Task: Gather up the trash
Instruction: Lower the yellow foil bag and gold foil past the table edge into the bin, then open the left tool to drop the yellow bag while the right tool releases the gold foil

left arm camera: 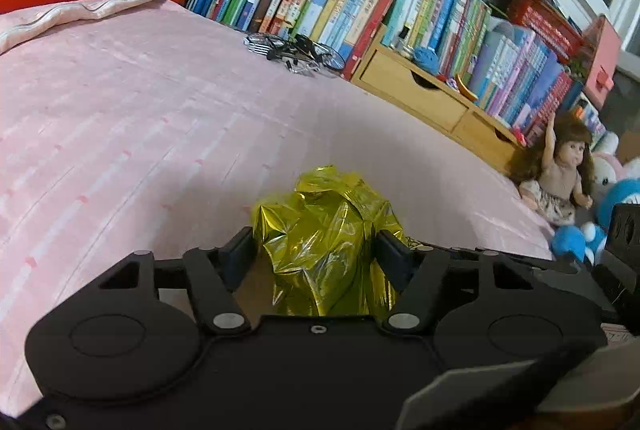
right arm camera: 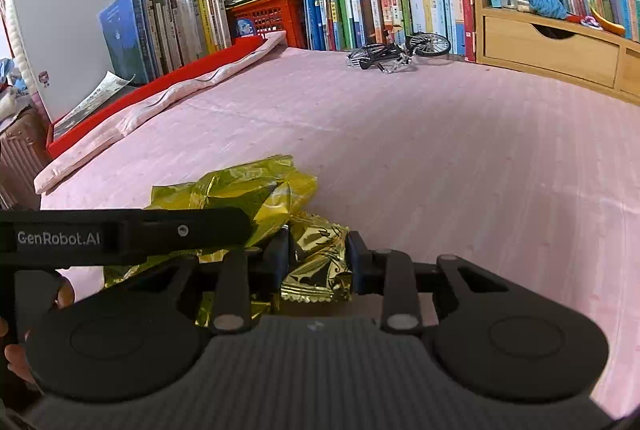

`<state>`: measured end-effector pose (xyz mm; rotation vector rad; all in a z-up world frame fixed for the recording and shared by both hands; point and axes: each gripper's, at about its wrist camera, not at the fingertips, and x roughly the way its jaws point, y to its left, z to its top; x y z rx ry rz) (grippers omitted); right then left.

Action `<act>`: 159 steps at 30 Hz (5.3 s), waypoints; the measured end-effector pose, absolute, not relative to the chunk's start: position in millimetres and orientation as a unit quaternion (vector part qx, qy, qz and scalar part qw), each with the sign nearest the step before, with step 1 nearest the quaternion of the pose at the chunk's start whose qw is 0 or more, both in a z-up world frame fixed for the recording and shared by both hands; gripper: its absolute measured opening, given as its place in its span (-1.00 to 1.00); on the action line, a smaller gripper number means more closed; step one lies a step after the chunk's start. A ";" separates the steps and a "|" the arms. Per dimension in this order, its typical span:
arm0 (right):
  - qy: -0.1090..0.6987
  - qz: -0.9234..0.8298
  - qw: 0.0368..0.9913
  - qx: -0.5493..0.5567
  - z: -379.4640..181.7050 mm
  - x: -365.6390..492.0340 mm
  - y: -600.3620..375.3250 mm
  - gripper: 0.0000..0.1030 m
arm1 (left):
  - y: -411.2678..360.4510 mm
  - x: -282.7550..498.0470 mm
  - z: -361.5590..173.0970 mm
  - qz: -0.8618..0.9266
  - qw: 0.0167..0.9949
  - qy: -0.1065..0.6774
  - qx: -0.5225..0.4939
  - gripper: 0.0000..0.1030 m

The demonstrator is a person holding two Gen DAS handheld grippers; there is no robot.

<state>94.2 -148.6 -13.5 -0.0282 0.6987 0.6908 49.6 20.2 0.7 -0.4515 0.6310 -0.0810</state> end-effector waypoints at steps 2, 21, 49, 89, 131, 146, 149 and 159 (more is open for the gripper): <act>0.335 0.328 0.883 -0.011 -13.0 89.4 -150.2 -0.32 | 20.3 45.8 1.2 -0.043 0.923 0.311 -0.222 0.20; 0.303 0.265 0.915 -0.026 16.0 15.3 -170.6 -0.31 | 14.6 -26.8 43.4 -0.084 0.940 0.283 -0.172 -0.39; 0.353 0.180 0.917 0.041 -26.7 -148.6 -213.1 -0.28 | -3.6 -162.3 16.1 -0.139 0.923 0.358 -0.036 -0.40; 0.493 0.158 0.855 0.039 -127.6 -151.5 -175.4 -0.23 | -25.8 -137.8 -136.2 -0.107 0.810 0.575 0.037 -0.26; 0.515 0.150 0.843 0.040 -134.4 -136.1 -174.2 0.63 | -21.9 -125.2 -137.6 -0.078 0.792 0.605 0.031 0.46; 0.533 0.148 0.832 0.048 -144.3 -130.9 -174.2 0.75 | -19.8 -120.6 -148.9 -0.068 0.778 0.625 0.017 0.48; 0.533 0.147 0.832 0.048 -144.2 -132.9 -172.6 0.77 | -17.2 -117.1 -148.9 -0.069 0.775 0.628 0.018 0.48; 0.534 0.150 0.831 0.047 -147.9 -135.9 -170.1 0.79 | -16.9 -116.5 -150.7 -0.066 0.773 0.630 0.021 0.49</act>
